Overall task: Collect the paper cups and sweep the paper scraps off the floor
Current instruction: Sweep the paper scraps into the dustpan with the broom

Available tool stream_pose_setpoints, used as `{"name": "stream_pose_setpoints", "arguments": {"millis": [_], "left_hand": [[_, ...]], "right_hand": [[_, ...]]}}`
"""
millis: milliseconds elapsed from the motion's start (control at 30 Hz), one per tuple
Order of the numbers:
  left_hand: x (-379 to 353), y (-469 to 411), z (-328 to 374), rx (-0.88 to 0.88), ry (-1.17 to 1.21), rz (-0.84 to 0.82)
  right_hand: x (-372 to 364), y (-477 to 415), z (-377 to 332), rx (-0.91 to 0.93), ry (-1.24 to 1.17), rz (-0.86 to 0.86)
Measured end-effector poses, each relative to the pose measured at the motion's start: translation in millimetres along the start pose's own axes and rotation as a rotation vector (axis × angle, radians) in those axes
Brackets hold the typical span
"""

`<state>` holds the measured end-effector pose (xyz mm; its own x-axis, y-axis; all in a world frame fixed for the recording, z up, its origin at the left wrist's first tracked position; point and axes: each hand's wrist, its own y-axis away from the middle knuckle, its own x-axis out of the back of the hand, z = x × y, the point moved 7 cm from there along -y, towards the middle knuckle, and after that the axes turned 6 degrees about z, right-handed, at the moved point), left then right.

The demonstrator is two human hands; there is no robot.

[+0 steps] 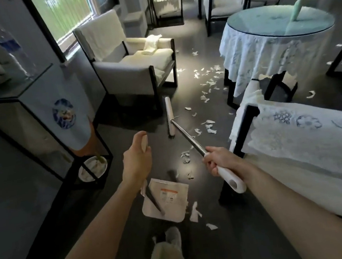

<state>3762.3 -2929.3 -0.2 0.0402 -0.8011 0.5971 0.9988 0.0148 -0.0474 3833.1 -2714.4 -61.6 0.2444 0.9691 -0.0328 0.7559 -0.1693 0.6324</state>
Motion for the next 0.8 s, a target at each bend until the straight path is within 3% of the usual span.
{"name": "stream_pose_setpoints", "arguments": {"millis": [167, 233, 267, 333, 400, 533, 700, 800], "left_hand": [[-41.9, -158.1, 28.9, -0.136, -0.020, 0.000], [-61.6, -216.2, 34.8, -0.018, 0.128, -0.016], [-68.9, -238.8, 51.4, -0.048, 0.141, -0.004], [-96.0, -289.3, 86.5, -0.290, -0.327, -0.009], [-125.0, -351.0, 89.4, -0.066, 0.057, -0.081], [-183.1, -462.9, 130.4, -0.164, 0.000, 0.007], [-249.6, -594.7, 186.0, -0.114, 0.123, 0.020], [-280.5, -667.6, 220.6, -0.123, 0.069, 0.043]], "right_hand": [[12.1, -103.9, -89.9, -0.029, -0.096, 0.071], [26.3, -137.6, -123.0, -0.022, -0.094, 0.104], [33.2, -153.3, -139.1, -0.020, -0.086, 0.110], [46.6, -190.5, -170.0, -0.030, -0.087, 0.121], [65.0, -240.7, -203.7, -0.043, -0.099, 0.152], [103.0, -349.8, -271.1, -0.059, -0.097, 0.102], [164.1, -456.4, -374.9, -0.071, -0.117, 0.138], [187.0, -514.3, -441.4, -0.048, -0.109, 0.155]]}}
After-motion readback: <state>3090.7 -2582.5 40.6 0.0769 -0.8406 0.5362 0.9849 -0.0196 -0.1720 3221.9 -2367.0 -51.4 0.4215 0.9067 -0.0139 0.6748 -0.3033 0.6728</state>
